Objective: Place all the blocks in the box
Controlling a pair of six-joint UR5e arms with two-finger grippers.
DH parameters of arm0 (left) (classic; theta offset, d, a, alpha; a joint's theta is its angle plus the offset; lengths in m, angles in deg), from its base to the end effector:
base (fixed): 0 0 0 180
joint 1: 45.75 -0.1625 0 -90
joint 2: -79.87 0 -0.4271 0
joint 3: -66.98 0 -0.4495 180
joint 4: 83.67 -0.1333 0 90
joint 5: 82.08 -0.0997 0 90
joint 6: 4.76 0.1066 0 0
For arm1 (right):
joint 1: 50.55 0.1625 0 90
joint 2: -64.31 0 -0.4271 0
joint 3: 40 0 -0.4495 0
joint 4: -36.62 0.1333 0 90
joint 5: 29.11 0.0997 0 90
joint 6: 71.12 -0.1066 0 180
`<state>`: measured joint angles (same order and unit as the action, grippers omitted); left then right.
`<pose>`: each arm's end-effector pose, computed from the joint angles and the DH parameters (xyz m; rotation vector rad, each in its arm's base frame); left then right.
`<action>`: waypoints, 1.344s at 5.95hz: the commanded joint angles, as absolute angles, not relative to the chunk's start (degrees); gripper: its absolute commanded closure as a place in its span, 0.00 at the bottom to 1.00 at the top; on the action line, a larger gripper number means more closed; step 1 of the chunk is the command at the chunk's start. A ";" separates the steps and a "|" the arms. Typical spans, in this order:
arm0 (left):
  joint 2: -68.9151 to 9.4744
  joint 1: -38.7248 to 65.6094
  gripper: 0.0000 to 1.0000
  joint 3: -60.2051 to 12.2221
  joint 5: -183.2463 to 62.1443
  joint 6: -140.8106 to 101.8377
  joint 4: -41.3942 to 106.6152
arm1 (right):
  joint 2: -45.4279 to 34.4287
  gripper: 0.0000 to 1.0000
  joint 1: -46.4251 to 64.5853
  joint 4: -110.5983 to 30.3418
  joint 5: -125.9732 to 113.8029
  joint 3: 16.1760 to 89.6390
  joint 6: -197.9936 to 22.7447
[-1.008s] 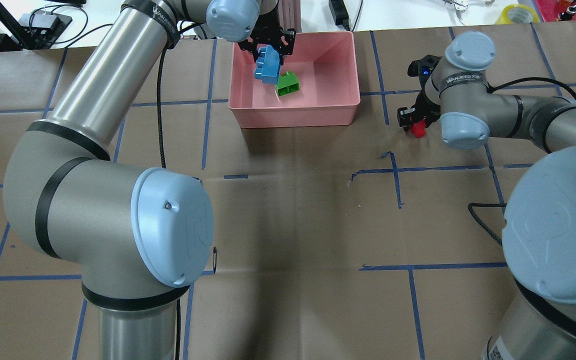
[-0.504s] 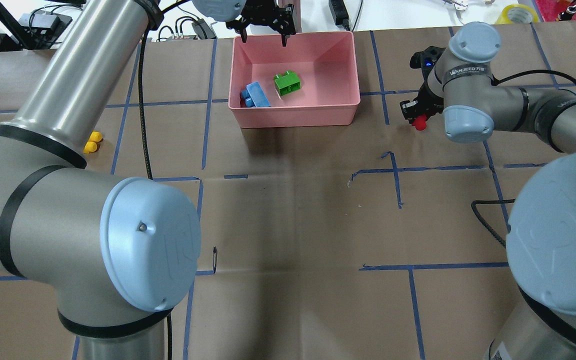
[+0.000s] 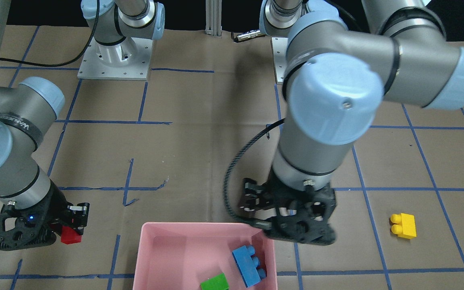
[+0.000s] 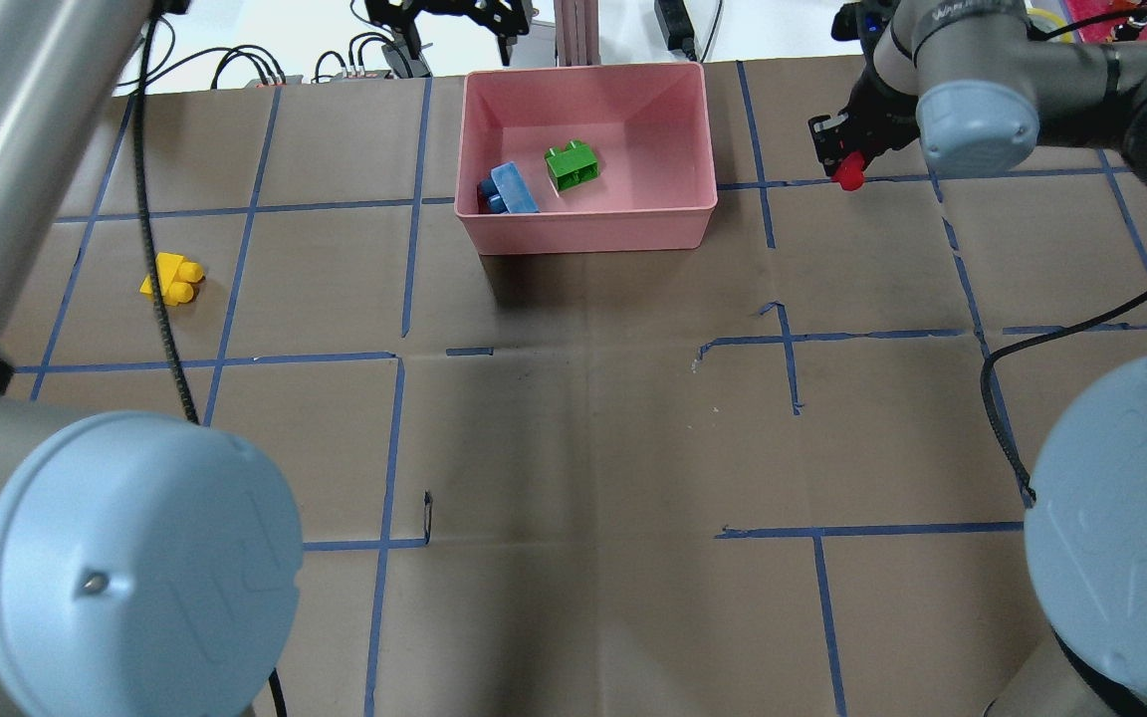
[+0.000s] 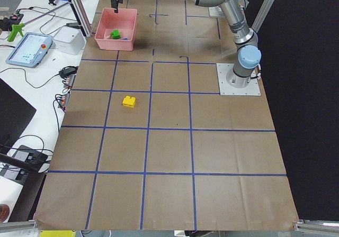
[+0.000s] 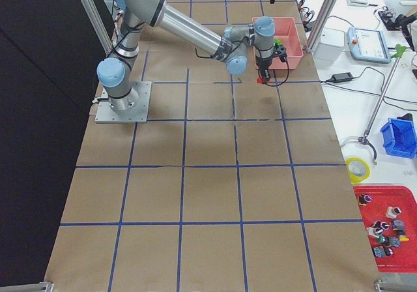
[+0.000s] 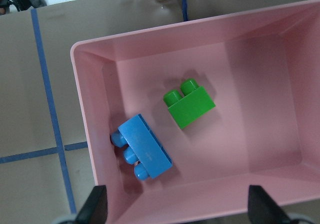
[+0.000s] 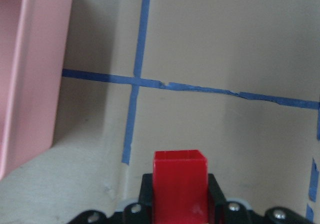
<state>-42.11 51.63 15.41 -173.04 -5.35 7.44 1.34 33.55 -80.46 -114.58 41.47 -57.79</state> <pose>-0.2309 -0.7587 0.4784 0.1840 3.1225 -0.1473 0.0654 -0.7455 0.3101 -0.2086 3.0718 -0.2481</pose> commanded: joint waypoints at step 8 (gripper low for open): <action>-35.17 15.51 0.00 -10.85 -172.70 32.74 -7.92 | 14.65 0.00 47.97 -83.53 -105.48 26.18 -81.24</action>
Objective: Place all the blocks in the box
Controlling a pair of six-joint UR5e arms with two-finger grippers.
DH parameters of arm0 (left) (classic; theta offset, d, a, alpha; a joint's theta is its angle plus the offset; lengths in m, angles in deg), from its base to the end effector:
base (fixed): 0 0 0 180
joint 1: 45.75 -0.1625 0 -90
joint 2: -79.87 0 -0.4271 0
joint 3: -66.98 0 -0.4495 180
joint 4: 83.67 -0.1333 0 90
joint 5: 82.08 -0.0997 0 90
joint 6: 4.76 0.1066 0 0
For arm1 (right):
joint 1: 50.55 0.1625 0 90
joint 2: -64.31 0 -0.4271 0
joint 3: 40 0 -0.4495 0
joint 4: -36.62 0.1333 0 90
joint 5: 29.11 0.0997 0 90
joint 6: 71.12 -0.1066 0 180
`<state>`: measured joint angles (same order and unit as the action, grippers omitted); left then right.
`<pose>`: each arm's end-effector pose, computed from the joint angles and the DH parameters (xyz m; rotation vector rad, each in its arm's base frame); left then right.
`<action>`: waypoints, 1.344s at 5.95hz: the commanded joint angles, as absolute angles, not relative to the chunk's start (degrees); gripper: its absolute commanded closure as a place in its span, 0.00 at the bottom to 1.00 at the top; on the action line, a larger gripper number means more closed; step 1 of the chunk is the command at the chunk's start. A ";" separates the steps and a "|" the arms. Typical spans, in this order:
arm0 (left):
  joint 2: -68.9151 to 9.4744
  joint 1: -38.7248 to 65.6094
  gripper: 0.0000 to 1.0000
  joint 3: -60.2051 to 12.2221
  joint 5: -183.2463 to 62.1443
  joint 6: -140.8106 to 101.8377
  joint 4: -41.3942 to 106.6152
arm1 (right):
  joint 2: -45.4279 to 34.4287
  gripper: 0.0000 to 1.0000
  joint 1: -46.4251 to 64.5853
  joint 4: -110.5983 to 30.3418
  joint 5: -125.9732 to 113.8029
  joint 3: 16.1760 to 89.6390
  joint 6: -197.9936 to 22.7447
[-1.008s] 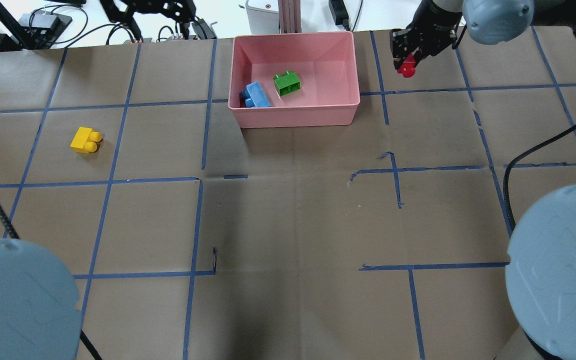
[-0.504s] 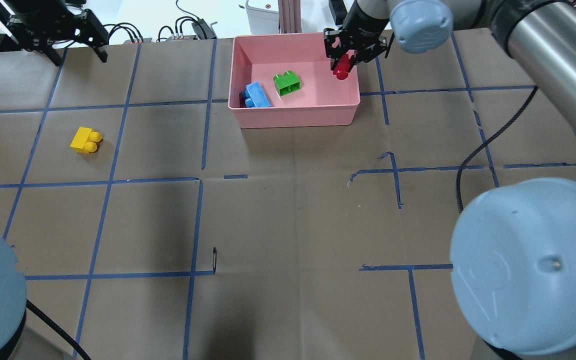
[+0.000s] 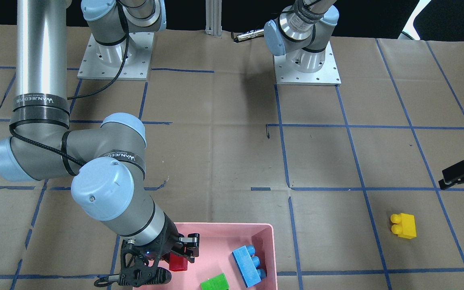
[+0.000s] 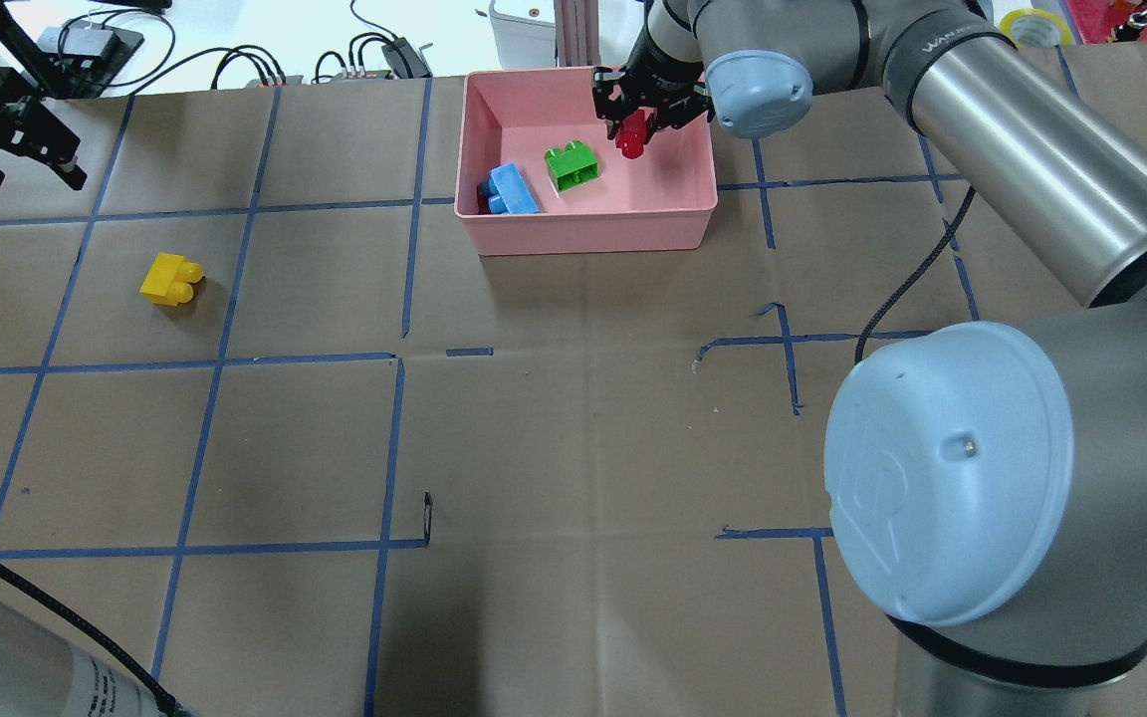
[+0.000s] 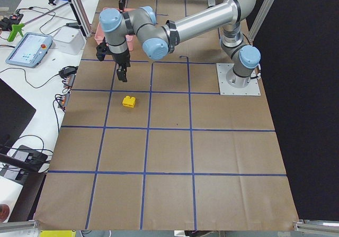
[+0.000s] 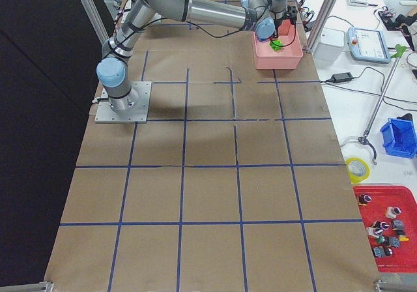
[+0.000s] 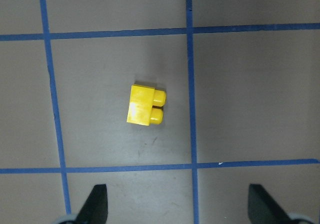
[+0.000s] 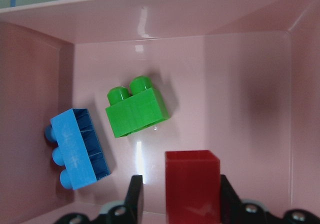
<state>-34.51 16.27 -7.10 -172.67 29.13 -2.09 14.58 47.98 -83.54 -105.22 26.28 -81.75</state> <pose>0.2213 -0.6983 0.3787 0.1615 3.1289 0.0092 0.2800 -0.7955 0.2832 0.0108 2.8513 -0.2777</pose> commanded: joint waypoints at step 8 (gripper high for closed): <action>-46.68 18.50 0.01 -17.48 -172.00 37.33 -24.43 | -7.43 0.00 47.54 -48.74 -114.45 28.02 -70.95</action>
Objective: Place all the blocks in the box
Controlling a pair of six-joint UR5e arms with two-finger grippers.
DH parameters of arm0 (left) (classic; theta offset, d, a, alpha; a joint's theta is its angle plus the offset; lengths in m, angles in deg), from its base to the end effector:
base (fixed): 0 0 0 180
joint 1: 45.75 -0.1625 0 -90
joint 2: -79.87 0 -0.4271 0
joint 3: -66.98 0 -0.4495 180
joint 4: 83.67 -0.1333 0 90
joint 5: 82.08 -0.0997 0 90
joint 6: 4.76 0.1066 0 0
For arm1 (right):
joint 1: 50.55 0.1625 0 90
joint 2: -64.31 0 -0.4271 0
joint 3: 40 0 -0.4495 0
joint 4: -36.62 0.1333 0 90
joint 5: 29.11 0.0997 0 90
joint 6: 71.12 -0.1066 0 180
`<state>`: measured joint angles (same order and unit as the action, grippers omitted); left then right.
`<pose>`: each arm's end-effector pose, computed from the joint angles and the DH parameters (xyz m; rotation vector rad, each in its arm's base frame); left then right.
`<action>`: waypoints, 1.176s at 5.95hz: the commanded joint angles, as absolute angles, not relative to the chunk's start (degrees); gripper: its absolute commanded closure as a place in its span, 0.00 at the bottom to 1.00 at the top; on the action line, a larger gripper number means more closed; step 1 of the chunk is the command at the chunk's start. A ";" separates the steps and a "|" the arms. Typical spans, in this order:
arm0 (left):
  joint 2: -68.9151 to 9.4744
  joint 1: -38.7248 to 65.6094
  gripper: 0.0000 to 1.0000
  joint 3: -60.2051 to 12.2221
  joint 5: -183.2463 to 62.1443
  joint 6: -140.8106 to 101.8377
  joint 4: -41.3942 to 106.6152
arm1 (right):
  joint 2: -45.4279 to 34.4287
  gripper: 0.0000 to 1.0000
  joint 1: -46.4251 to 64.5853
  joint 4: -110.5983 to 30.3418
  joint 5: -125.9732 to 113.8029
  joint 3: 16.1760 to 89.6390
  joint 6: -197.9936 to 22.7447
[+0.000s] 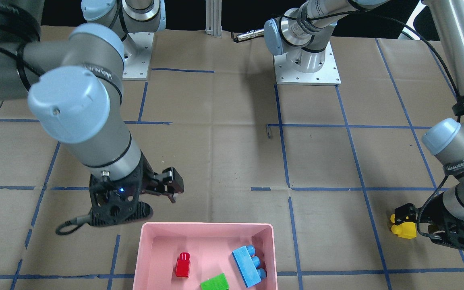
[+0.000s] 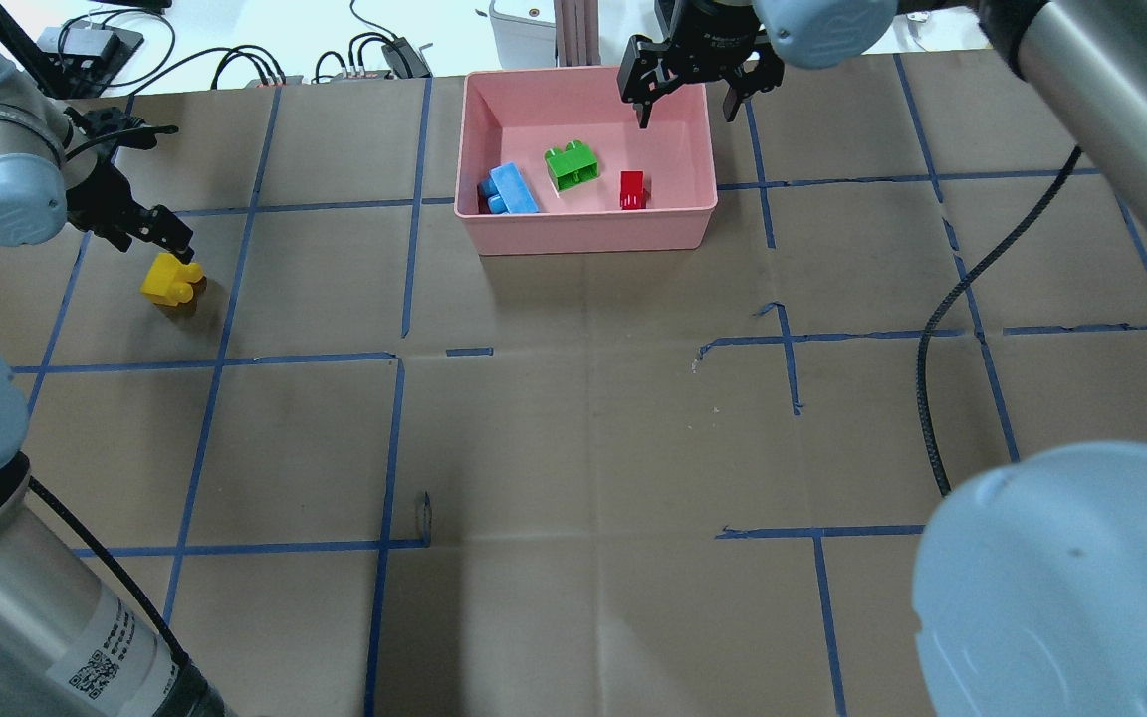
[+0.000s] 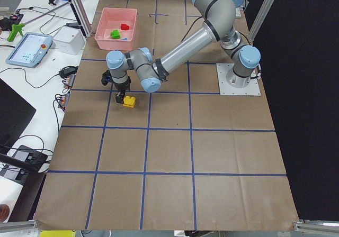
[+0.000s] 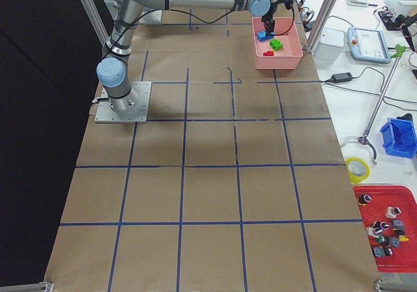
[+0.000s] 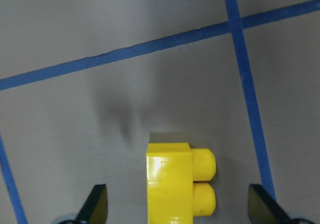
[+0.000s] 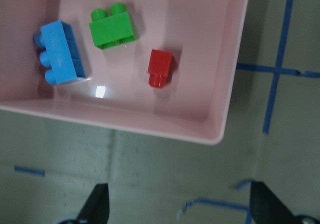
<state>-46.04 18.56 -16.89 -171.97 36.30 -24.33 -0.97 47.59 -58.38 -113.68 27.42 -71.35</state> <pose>0.2013 -0.7265 0.1801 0.4192 3.1065 -0.0218 0.2457 -0.7050 0.4327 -0.2135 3.0353 -0.0652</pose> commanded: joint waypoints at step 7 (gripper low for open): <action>-48.01 18.41 0.46 -17.40 -172.52 37.78 -24.87 | -30.53 0.00 44.10 -54.09 -118.10 56.00 -71.29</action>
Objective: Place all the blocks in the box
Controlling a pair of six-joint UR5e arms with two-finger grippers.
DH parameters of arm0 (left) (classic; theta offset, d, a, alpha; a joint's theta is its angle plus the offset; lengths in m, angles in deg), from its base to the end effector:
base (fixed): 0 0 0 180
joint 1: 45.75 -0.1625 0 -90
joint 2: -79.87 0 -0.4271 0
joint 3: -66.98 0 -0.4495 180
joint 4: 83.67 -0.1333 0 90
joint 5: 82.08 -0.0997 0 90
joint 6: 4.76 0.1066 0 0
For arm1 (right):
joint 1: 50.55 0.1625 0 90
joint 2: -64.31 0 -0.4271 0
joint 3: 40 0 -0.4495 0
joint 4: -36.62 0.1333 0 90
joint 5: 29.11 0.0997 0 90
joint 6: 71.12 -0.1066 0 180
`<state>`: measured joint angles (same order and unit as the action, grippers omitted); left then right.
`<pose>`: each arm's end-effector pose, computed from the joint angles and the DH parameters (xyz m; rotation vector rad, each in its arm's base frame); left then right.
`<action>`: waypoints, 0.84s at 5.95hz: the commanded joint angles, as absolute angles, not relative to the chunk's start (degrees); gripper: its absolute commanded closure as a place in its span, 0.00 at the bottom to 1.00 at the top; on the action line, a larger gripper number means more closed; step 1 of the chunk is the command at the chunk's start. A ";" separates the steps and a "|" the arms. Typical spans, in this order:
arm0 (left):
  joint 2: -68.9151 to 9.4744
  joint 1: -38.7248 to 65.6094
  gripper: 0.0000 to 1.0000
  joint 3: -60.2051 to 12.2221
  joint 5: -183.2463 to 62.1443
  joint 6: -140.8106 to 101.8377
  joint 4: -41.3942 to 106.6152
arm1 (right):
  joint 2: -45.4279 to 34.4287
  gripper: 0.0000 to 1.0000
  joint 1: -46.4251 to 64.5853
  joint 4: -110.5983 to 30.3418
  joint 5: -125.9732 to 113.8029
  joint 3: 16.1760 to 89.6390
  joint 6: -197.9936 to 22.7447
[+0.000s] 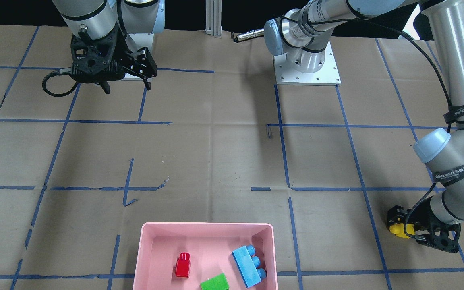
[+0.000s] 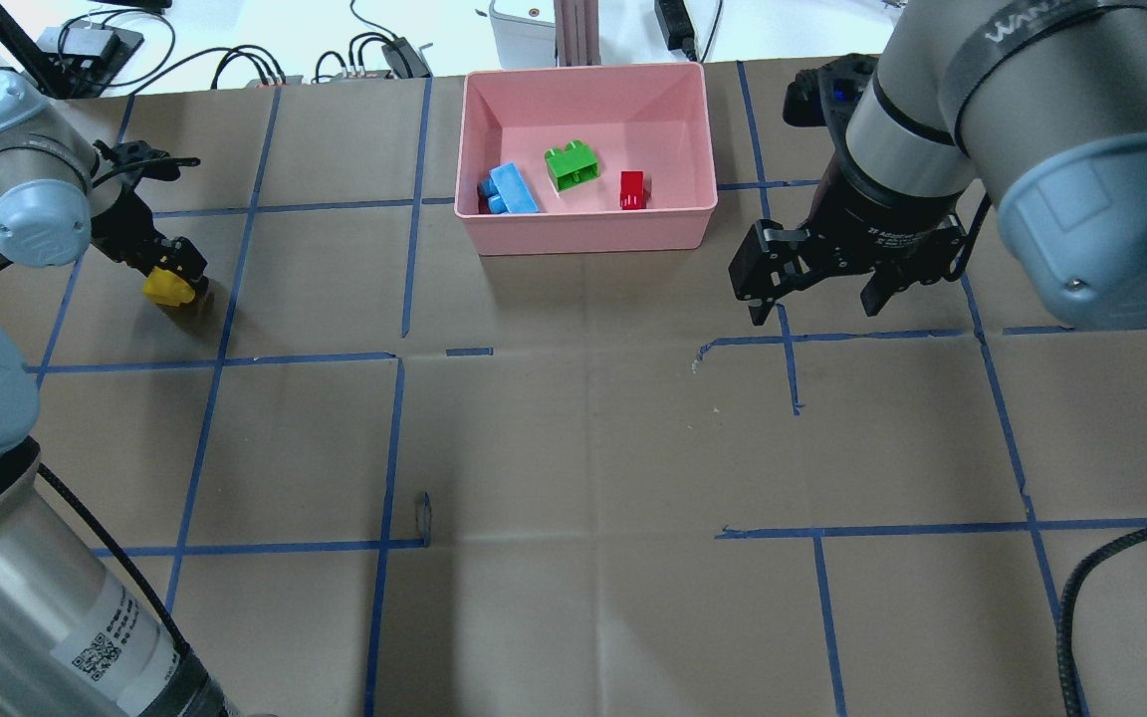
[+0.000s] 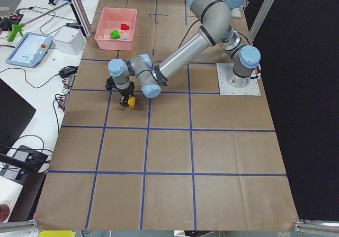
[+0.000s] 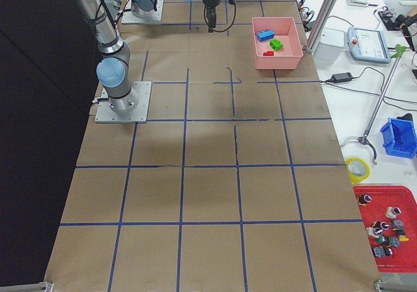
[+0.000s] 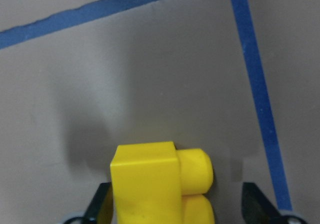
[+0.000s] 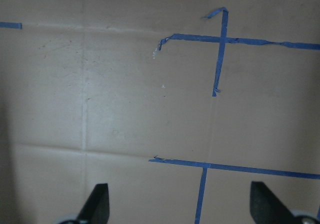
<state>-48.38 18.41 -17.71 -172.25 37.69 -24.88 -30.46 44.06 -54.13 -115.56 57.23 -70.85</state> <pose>0.2020 -0.7223 0.1439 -0.4517 -3.0940 -0.0417 0.1804 -0.4972 0.4595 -0.1297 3.0777 0.0496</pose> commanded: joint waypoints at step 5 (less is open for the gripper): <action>-43.28 18.93 1.00 -11.11 -172.79 37.78 -18.51 | -30.61 0.00 44.55 -50.74 -117.09 53.60 -72.53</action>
